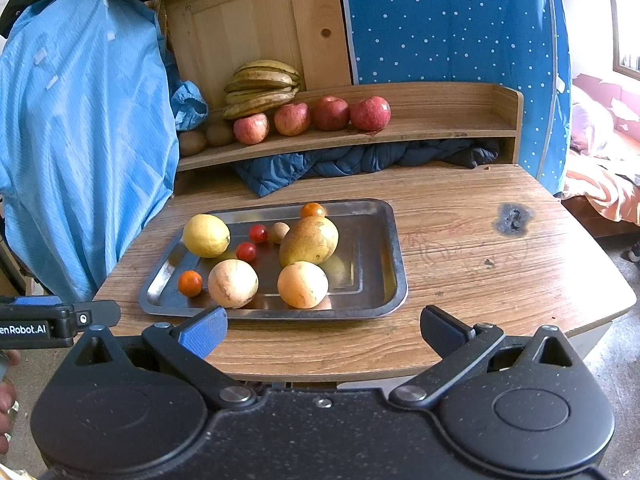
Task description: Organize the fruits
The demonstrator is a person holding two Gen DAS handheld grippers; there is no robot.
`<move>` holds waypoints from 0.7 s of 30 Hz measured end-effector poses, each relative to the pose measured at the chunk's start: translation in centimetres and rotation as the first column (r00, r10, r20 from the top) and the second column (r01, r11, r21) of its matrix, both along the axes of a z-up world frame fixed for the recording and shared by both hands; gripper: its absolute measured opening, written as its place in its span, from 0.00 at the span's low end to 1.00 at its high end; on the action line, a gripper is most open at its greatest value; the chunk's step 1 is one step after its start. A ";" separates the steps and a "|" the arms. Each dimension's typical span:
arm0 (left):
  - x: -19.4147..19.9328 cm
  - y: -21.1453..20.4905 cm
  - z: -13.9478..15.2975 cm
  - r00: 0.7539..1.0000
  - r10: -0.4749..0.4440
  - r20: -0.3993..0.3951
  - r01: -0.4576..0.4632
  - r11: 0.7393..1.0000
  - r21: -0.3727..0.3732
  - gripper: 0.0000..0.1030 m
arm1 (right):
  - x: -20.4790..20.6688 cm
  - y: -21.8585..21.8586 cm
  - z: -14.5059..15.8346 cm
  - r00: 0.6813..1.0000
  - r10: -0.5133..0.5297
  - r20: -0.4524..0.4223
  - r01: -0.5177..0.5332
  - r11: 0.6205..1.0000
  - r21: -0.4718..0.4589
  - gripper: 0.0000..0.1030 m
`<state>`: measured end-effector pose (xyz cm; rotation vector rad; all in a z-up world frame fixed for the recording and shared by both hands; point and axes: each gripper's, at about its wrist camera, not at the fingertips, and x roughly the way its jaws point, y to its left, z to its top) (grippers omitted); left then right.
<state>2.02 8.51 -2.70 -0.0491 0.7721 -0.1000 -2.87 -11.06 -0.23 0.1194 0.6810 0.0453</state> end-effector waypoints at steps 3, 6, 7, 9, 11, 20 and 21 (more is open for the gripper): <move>0.0 0.0 0.1 1.000 0.006 0.000 -0.006 1.000 0.011 0.99 | 0.0 0.0 0.0 1.000 -0.001 -0.001 0.001 1.000 -0.002 0.99; 0.1 0.2 0.2 1.000 0.007 0.001 -0.007 1.000 0.015 0.99 | 0.0 0.1 -0.1 1.000 -0.001 -0.002 0.001 1.000 -0.003 0.99; 0.0 0.2 0.2 1.000 0.003 0.002 -0.003 1.000 0.011 0.99 | 0.1 0.1 -0.1 1.000 0.000 -0.001 0.000 1.000 -0.002 0.99; -0.1 0.3 0.2 1.000 -0.001 0.006 0.001 1.000 0.007 0.99 | 0.1 0.1 -0.2 1.000 0.002 -0.001 -0.002 1.000 -0.004 0.99; -0.1 0.4 0.3 1.000 0.000 0.007 0.000 1.000 0.006 0.99 | 0.1 0.3 -0.2 1.000 0.004 -0.001 -0.004 1.000 -0.005 0.99; 0.3 0.7 0.2 1.000 -0.002 0.008 0.002 1.000 -0.002 0.99 | 0.3 0.7 -0.1 1.000 0.005 -0.002 -0.005 1.000 -0.014 0.99; 0.4 0.7 0.2 1.000 -0.003 0.010 0.003 1.000 -0.004 0.99 | 0.4 0.7 -0.1 1.000 0.004 -0.002 -0.004 1.000 -0.016 0.99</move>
